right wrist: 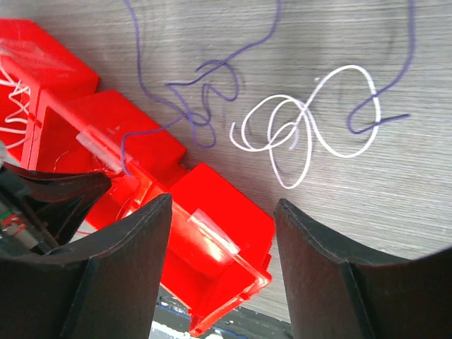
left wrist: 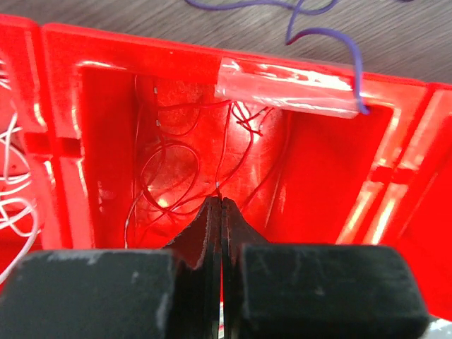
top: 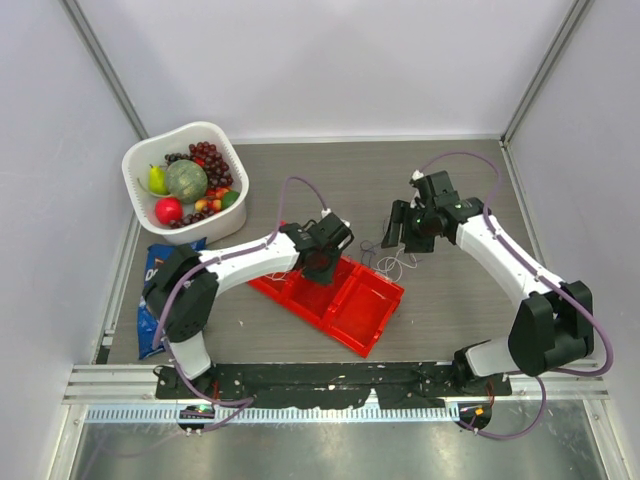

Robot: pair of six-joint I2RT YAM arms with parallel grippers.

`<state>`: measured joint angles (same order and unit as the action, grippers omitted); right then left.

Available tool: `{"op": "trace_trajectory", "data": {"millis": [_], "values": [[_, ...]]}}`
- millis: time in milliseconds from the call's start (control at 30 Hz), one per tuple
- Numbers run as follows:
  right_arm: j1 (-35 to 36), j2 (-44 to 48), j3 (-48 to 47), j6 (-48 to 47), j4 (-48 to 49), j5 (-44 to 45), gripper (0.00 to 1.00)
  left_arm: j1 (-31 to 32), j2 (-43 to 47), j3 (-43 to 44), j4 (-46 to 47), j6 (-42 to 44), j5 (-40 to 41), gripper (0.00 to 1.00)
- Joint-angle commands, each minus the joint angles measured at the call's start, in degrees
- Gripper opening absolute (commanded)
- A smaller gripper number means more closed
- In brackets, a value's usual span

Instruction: Untangle the cables

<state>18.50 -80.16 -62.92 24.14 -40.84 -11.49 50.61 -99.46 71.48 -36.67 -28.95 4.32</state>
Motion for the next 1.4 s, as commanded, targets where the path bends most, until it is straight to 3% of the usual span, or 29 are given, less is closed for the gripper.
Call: {"op": "trace_trajectory", "data": {"millis": [0, 67, 133, 233, 367, 567, 767, 833, 900, 933, 1033, 1367], "values": [[-4.2, -0.4, -4.1, 0.4, -1.3, 0.3, 0.65, -0.2, -1.1, 3.6, -0.5, 1.4, 0.8, 0.0], [-6.6, -2.5, -5.5, 0.4, -1.9, 0.2, 0.64, -0.3, 0.6, 4.4, -2.2, 1.8, 1.4, 0.05], [-7.6, -4.8, -6.9, 0.4, -2.2, -0.1, 0.63, -0.3, 3.5, 4.7, -2.1, 2.7, 1.2, 0.28], [-7.7, -8.9, -9.1, -0.7, -2.1, -2.0, 0.62, -0.2, 8.1, 5.2, -2.2, 3.2, 1.0, 0.54], [-6.5, -11.6, -9.6, -1.6, 1.7, -8.6, 0.62, -0.4, 12.7, 5.4, -3.4, 2.5, 0.8, 0.67], [-1.9, -16.2, -10.5, -2.3, 5.7, -11.5, 0.61, -0.6, 17.3, 5.2, -3.2, 0.0, -1.6, 0.72], [1.3, -22.1, -11.7, -1.4, 7.3, -9.9, 0.52, -0.7, 18.7, 10.5, -4.1, -0.2, -3.3, 0.75], [1.8, -24.5, -13.0, -1.3, 7.1, -9.3, 0.44, -0.7, 18.5, 12.7, -5.0, 0.3, -3.9, 0.75], [2.1, -25.7, -14.8, -1.2, 6.6, -8.9, 0.3, -0.7, 18.6, 14.3, -5.5, 0.3, -3.9, 0.76], [2.2, -25.8, -16.3, -0.9, 5.5, -7.9, 0.17, -0.7, 18.8, 14.9, -5.7, 0.1, -3.8, 0.76], [2.1, -23.4, -19.1, -1.0, 2.7, -4.4, 0.01, -0.8, 20.0, 15.4, -5.8, -0.5, -3.4, 0.77], [2.0, -10.6, -32.8, -1.6, -6.2, 4.6, 0.01, -1.3, 25.5, 13.9, -2.2, -1.9, -1.9, 0.8]]}}
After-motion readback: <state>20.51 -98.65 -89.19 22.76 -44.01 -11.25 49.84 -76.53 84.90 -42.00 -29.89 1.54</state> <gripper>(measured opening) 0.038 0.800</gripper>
